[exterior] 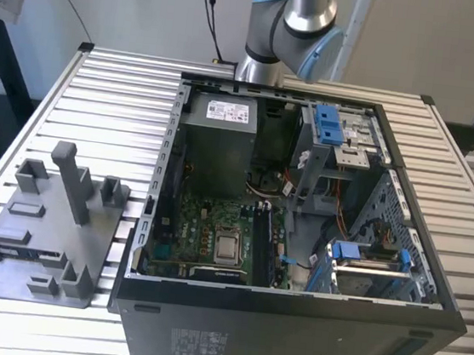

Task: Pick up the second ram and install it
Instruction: 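Pick up the second ram and move it above second insertion slot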

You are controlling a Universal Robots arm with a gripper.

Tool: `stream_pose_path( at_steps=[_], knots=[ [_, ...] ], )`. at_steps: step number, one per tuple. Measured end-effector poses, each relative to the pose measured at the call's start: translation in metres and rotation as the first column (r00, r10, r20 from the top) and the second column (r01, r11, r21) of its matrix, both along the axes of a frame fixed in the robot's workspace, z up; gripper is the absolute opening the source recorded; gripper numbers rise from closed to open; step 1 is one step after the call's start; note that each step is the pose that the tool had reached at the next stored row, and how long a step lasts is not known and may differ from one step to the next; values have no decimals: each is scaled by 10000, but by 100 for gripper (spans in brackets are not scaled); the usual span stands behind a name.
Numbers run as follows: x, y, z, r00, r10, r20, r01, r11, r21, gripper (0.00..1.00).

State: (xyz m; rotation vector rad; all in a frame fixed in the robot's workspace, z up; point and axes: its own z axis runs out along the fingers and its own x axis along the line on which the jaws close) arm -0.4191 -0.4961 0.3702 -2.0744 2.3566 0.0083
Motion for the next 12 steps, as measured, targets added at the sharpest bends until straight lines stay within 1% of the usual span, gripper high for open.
stream_pose_path(
  at_steps=[1,4,9,12],
  knots=[
    [-7,0,-19,10000,17,19,-17,10000,2,48],
    [-25,0,-67,10000,98,19,-98,10000,4,48],
    [-50,-1,-146,9994,339,22,-340,9994,52,48],
    [-53,-1,-188,9992,396,22,-397,9992,58,48]
  ],
)
